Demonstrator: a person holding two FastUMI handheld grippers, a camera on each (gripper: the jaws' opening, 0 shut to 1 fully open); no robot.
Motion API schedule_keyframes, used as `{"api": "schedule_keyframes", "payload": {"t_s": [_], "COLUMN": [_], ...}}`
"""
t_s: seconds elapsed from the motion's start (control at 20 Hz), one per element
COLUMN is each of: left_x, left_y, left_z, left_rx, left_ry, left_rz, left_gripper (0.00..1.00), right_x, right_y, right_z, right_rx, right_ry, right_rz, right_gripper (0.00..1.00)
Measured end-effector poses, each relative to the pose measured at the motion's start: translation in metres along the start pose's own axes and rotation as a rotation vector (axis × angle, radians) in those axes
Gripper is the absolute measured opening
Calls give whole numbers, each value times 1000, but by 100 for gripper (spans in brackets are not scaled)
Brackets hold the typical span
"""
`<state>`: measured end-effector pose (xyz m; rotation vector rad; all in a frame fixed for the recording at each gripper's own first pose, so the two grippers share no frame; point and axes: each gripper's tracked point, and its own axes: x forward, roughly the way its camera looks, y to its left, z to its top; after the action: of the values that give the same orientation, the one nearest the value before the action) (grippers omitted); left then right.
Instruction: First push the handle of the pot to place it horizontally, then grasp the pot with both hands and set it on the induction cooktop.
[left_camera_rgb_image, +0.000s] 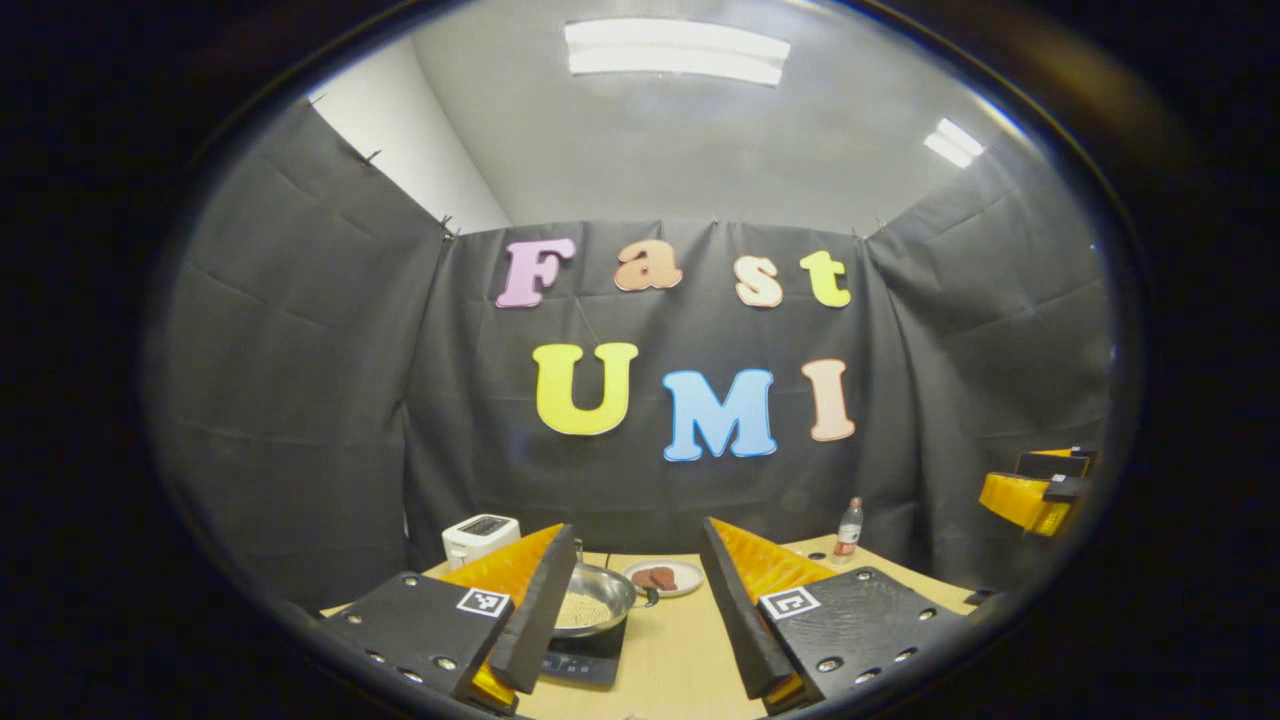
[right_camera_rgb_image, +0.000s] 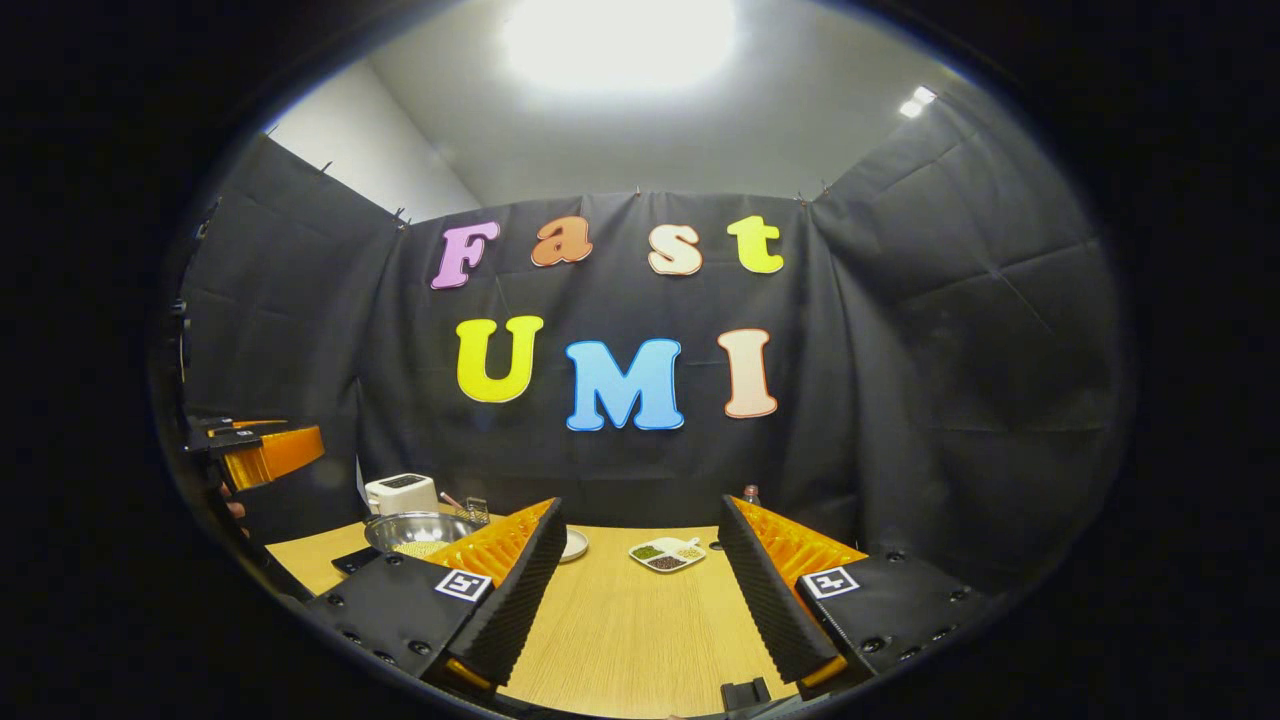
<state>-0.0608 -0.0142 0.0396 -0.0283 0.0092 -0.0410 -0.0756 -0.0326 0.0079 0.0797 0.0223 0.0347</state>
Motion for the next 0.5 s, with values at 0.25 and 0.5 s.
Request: {"api": "schedule_keyframes", "payload": {"t_s": [0.25,0.5], "left_x": [-6,-8], "left_y": [12,19], "left_z": [-1,1], "left_rx": [-4,1], "left_ry": [8,3], "left_rz": [-4,-6], "left_gripper": [72,75], "right_x": [-4,-6], "right_y": [5,9], "right_z": [7,7], "right_rx": [3,3], "right_ry": [-20,-20], "right_rz": [-10,-12], "right_gripper": [97,97]}}
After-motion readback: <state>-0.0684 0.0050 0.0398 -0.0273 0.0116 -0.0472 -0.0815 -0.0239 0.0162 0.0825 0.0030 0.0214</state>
